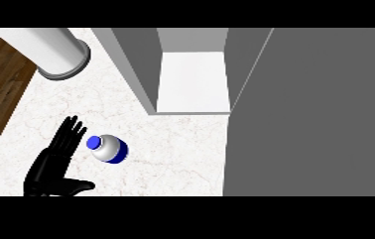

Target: Pick up the bottled water, place it into the cabinet and close the cabinet

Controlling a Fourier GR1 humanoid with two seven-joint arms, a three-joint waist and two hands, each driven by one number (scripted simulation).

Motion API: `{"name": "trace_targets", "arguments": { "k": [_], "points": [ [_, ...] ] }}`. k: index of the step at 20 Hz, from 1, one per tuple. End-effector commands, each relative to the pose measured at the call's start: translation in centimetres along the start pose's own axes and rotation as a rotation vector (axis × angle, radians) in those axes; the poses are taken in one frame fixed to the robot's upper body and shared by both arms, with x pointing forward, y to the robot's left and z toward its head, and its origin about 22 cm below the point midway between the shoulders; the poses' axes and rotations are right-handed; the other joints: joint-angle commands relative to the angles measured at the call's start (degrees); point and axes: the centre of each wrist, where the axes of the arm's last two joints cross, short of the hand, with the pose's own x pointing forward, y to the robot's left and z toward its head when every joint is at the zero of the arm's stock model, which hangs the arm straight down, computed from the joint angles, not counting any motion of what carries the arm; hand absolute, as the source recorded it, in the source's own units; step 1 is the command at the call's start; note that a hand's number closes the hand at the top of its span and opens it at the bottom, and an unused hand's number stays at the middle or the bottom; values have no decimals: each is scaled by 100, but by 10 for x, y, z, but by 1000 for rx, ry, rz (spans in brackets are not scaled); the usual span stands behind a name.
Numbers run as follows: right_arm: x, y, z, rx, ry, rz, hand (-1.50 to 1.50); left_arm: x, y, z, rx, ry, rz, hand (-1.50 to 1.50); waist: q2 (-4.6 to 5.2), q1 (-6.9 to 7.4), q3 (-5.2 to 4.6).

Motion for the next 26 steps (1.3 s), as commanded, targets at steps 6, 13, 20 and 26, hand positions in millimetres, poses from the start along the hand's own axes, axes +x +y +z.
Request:
{"name": "trace_targets", "arguments": {
  "k": [6, 13, 20, 26],
  "points": [
    [-4, -10, 8, 5, 1, 4, -150, -31, 8, -16, -6, 63, 103, -150, -4, 15, 3],
    [5, -17, 11, 15, 11, 22, -150, -62, 4, -28, -30, 44, 98, -150, 11, -22, -3],
    [-12, -1, 3, 18, 14, 9, -150, -67, 4, -36, -38, 64, 127, -150, 10, -17, -3],
    [-4, -11, 7, 19, 19, -11, -150, -82, 1, -22, -30, 40, 205, -150, 45, -97, -18]
  ]
}}
